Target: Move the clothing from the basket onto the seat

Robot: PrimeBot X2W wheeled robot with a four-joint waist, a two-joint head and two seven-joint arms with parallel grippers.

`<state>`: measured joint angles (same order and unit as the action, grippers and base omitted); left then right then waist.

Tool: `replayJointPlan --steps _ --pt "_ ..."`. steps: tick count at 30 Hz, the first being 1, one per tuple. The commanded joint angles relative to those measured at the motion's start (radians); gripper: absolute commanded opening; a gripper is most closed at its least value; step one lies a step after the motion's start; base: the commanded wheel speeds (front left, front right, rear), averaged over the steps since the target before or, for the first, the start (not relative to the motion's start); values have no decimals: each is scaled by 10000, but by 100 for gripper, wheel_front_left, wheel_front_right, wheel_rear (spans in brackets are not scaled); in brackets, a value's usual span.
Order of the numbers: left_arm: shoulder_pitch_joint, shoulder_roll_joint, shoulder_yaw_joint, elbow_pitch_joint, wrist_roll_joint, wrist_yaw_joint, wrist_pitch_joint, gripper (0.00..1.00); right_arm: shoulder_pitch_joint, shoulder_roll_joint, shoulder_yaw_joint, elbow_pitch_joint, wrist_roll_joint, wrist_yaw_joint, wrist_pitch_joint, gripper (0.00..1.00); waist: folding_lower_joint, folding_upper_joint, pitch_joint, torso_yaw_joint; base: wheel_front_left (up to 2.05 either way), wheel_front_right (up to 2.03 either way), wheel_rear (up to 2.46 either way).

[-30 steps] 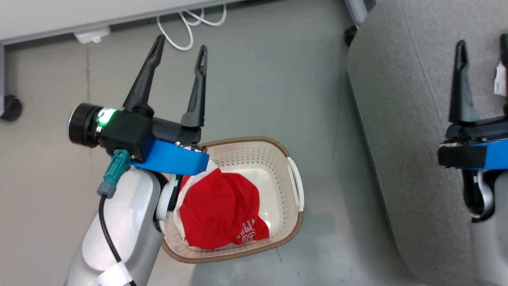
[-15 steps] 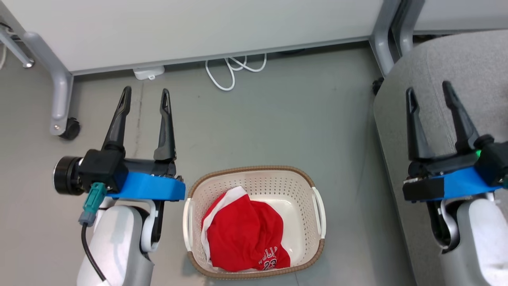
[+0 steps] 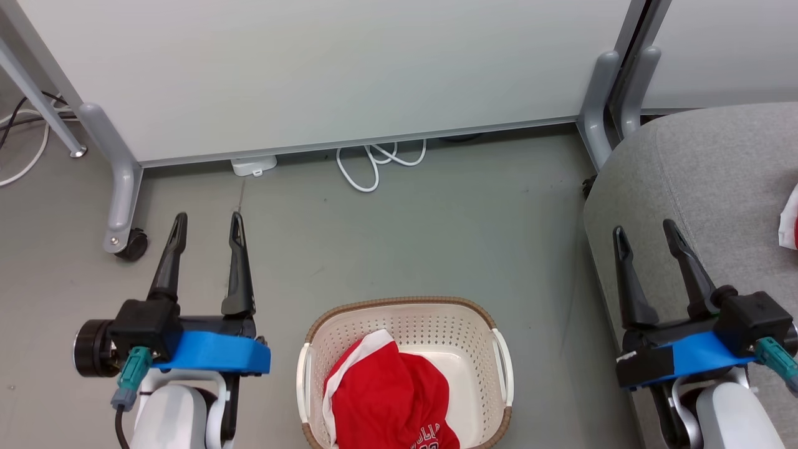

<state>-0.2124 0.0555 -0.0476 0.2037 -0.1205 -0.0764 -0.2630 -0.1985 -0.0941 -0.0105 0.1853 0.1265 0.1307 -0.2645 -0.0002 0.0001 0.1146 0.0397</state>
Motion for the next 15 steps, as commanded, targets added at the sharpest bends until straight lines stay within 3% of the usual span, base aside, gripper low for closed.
replayJointPlan --steps 1,15 --pt "156 -35 50 28 45 -22 -26 100 201 60 -28 33 99 1 2 100 2 -1 -59 -4 0 0 0" --pt "812 -55 133 240 -121 -133 -26 100 961 338 -285 205 151 1 2 100 2 -1 -345 154 0 0 0"
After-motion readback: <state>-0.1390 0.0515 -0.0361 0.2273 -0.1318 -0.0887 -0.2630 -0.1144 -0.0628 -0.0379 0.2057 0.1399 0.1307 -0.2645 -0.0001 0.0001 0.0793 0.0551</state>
